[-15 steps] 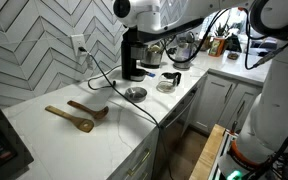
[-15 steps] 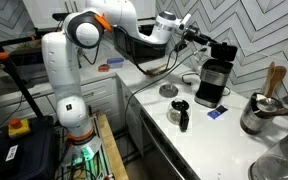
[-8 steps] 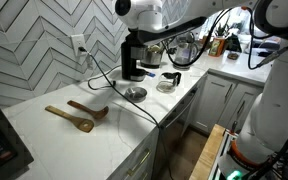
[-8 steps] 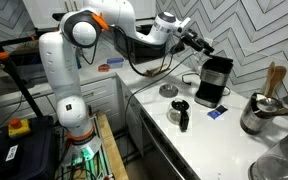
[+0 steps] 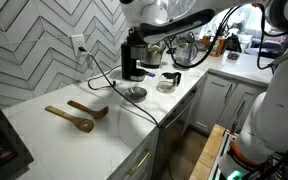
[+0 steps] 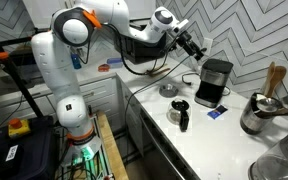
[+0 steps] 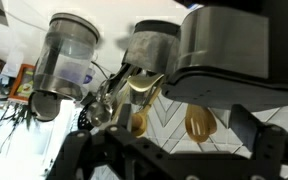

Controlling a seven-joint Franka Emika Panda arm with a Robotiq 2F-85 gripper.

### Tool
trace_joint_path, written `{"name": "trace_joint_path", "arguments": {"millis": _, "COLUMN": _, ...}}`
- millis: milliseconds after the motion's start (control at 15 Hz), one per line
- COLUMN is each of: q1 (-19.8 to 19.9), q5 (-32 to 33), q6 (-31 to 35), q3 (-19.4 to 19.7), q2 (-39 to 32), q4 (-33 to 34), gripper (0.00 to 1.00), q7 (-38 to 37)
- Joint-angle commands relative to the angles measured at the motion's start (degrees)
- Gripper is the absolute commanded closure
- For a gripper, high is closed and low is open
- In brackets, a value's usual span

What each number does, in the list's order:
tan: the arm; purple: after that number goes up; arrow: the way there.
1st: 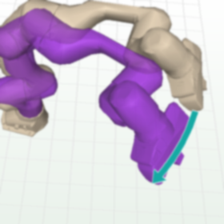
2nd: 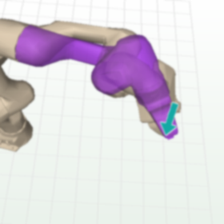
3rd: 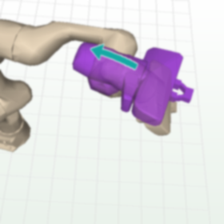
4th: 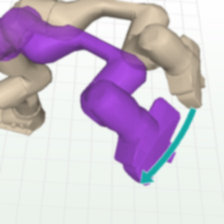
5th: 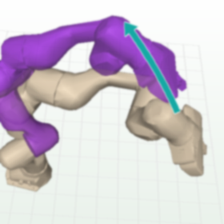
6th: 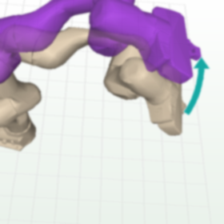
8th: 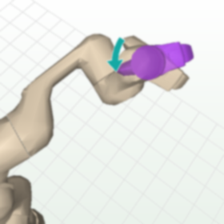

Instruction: Close the lid of the coffee machine and then put the silver plate on the coffee machine

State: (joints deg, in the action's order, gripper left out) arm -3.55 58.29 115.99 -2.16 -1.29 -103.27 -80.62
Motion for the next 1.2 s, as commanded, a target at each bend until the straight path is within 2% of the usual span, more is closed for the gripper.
{"name": "trace_joint_path", "arguments": {"millis": 0, "q1": 0.79, "q5": -9.74, "q6": 8.28, "q3": 0.2, "q2": 5.51, "q4": -6.94, "gripper": 0.0, "q7": 6.06}}
{"name": "trace_joint_path", "arguments": {"millis": 333, "q1": 1.11, "q5": -24.05, "q6": 19.7, "q3": 1.02, "q2": 9.73, "q4": -14.05, "gripper": 0.0, "q7": 18.16}}
{"name": "trace_joint_path", "arguments": {"millis": 400, "q1": 1.01, "q5": -27.43, "q6": 14.69, "q3": 0.82, "q2": 9.58, "q4": -13.37, "gripper": 0.0, "q7": 23.68}}
{"name": "trace_joint_path", "arguments": {"millis": 467, "q1": 1.23, "q5": -27.51, "q6": 10.41, "q3": 0.32, "q2": 9.4, "q4": -12.5, "gripper": 0.0, "q7": 25.98}}
{"name": "trace_joint_path", "arguments": {"millis": 533, "q1": 1.79, "q5": -24.2, "q6": 14.01, "q3": -0.44, "q2": 7.4, "q4": -10.67, "gripper": 0.0, "q7": 20.58}}
{"name": "trace_joint_path", "arguments": {"millis": 667, "q1": 1.95, "q5": -25.79, "q6": 11.57, "q3": -0.49, "q2": 7.9, "q4": -10.91, "gripper": 0.0, "q7": 23.81}}
{"name": "trace_joint_path", "arguments": {"millis": 867, "q1": 1.96, "q5": -26.06, "q6": 11.29, "q3": -0.51, "q2": 7.96, "q4": -10.94, "gripper": 0.0, "q7": 24.58}}
{"name": "trace_joint_path", "arguments": {"millis": 933, "q1": 2.1, "q5": -32.15, "q6": 12.56, "q3": 0.93, "q2": 7.89, "q4": -12.42, "gripper": 0.0, "q7": 27.83}}
{"name": "trace_joint_path", "arguments": {"millis": 1133, "q1": 3.07, "q5": -44.92, "q6": 16.6, "q3": 3.08, "q2": 8.22, "q4": -16.74, "gripper": 0.0, "q7": 37.15}}
